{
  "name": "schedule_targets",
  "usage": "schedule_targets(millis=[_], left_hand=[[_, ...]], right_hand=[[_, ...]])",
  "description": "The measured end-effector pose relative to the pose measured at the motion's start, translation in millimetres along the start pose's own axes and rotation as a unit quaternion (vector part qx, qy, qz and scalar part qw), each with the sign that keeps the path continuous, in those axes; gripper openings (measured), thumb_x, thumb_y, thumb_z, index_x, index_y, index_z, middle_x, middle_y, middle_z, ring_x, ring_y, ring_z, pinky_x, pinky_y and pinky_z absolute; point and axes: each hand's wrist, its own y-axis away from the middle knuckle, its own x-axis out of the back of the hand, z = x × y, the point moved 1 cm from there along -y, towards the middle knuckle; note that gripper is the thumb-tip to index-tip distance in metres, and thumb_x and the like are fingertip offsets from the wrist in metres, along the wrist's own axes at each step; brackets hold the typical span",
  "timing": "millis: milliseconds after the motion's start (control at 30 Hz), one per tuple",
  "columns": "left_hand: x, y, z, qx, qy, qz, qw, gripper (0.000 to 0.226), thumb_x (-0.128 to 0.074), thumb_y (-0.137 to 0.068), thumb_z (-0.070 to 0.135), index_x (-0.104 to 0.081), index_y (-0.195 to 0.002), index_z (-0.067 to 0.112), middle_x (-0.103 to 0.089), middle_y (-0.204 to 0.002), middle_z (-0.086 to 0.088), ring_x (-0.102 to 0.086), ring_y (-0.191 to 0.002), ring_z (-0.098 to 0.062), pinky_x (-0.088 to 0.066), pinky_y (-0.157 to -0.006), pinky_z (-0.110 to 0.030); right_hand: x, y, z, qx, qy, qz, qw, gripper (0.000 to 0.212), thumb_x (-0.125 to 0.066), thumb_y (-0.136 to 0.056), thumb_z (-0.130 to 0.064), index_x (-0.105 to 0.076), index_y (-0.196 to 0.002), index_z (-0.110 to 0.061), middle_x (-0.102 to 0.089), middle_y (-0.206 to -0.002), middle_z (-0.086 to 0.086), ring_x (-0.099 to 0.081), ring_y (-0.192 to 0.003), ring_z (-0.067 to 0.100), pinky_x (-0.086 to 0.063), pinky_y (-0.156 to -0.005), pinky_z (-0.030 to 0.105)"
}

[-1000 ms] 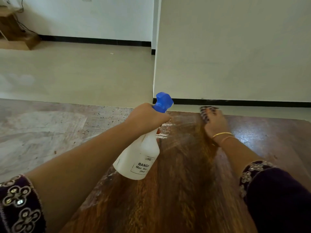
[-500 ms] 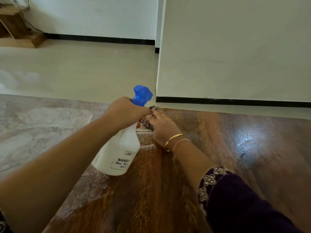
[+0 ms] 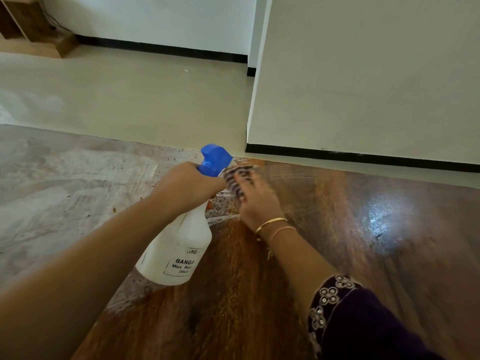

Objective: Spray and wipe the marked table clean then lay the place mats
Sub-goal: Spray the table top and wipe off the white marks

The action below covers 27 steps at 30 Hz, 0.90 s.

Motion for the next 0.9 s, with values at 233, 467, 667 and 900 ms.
schedule_targets(millis=[233,467,667,900], left_hand=[[-1.6,12.1,7.2,-0.009,-0.009,0.005,1.0,0.022,-0.063,-0.075,0.024,-0.061,-0.087,0.006,-0.07,-0.096,-0.02,-0.066,-0.077,-0.029,-0.053,-0.084,-0.048],[-14.8,17.1,5.4,-0.013,-0.006,-0.011,1.0,0.022,-0.063,-0.075,0.023,-0.063,-0.088,0.005,-0.071,-0.088,-0.018,-0.064,-0.068,-0.023,-0.054,-0.081,-0.043],[-26.4,17.2,7.0,-0.021,-0.014,-0.022,0.999,0.03,-0.063,-0.074,0.026,-0.064,-0.091,0.001,-0.063,-0.076,-0.011,-0.059,-0.065,-0.02,-0.05,-0.07,-0.035],[-23.7,17.4,5.6,-0.03,-0.01,-0.019,0.999,0.024,-0.061,-0.076,0.023,-0.064,-0.091,0.004,-0.071,-0.087,-0.015,-0.062,-0.064,-0.019,-0.054,-0.077,-0.038]], right_hand=[[51.8,15.4,57.6,-0.103,-0.129,0.052,0.985,0.04,-0.039,-0.098,-0.011,-0.046,-0.137,-0.016,-0.054,-0.13,0.005,-0.051,-0.113,0.014,-0.036,-0.098,0.017],[92.4,41.4,115.4,-0.302,-0.285,0.144,0.899,0.037,-0.038,-0.094,-0.001,-0.054,-0.126,-0.007,-0.056,-0.121,0.011,-0.053,-0.101,0.025,-0.045,-0.087,0.029],[63.3,48.8,116.1,-0.243,-0.004,0.104,0.964,0.054,-0.041,-0.097,-0.03,-0.03,-0.143,-0.006,-0.032,-0.144,0.023,-0.034,-0.13,0.039,-0.031,-0.105,0.048],[59.7,28.9,121.1,-0.284,0.09,0.034,0.954,0.067,-0.043,-0.095,-0.027,-0.011,-0.15,-0.005,-0.01,-0.157,0.017,-0.008,-0.145,0.035,-0.009,-0.117,0.052]])
